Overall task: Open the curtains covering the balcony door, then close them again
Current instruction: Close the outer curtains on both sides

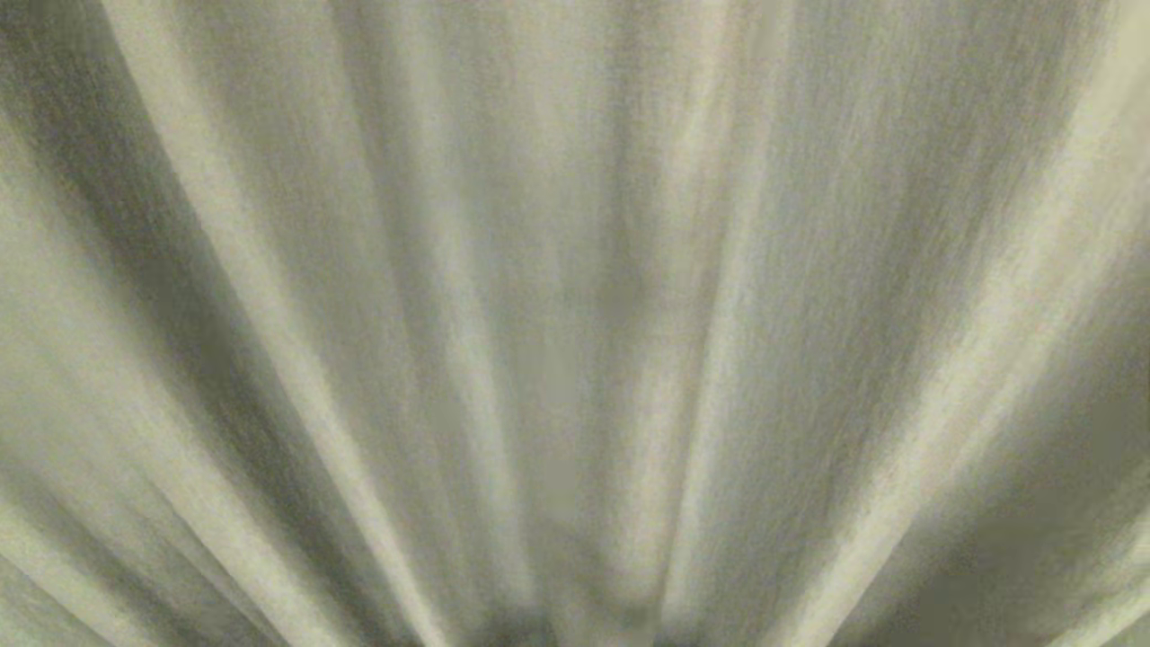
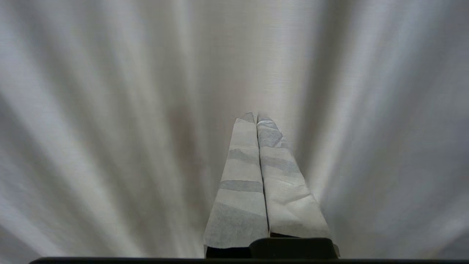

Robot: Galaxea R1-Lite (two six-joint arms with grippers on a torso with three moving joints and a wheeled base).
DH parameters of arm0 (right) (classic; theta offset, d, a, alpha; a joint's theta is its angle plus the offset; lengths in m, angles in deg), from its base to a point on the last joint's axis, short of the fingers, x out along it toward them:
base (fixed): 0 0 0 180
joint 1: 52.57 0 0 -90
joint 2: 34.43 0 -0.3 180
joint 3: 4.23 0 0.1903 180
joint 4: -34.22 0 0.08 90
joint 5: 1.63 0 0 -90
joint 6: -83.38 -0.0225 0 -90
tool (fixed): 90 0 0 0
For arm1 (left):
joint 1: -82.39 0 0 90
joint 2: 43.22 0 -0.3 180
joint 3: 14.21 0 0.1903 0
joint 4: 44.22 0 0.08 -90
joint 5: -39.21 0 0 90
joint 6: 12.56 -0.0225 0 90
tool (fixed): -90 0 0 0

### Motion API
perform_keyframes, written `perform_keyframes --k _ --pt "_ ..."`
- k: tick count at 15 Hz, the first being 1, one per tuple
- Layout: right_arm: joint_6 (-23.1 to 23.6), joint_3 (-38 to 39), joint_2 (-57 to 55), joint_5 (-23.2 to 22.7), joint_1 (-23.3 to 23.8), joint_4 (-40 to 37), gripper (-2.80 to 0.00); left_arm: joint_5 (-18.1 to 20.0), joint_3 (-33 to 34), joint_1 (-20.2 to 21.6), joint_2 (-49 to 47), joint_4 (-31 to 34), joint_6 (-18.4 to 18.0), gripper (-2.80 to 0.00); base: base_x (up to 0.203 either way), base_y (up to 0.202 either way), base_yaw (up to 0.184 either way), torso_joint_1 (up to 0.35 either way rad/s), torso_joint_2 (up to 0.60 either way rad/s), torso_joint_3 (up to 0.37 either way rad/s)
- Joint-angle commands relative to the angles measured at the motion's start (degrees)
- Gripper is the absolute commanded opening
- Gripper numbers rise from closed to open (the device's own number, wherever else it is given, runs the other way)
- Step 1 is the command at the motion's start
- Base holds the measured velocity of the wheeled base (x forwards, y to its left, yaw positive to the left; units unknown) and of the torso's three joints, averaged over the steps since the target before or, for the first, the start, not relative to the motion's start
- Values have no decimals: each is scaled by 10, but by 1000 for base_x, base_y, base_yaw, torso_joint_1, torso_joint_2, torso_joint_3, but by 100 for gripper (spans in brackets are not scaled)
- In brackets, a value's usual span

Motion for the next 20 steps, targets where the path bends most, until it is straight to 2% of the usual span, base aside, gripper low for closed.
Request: perform_keyframes --k 1,20 --pt "0 0 0 0 0 0 -280 0 0 0 1 0 0 -280 0 -193 2 2 2 2" --pt "0 0 0 0 0 0 -280 -1 0 0 1 -1 0 -280 0 -192 3 2 2 3"
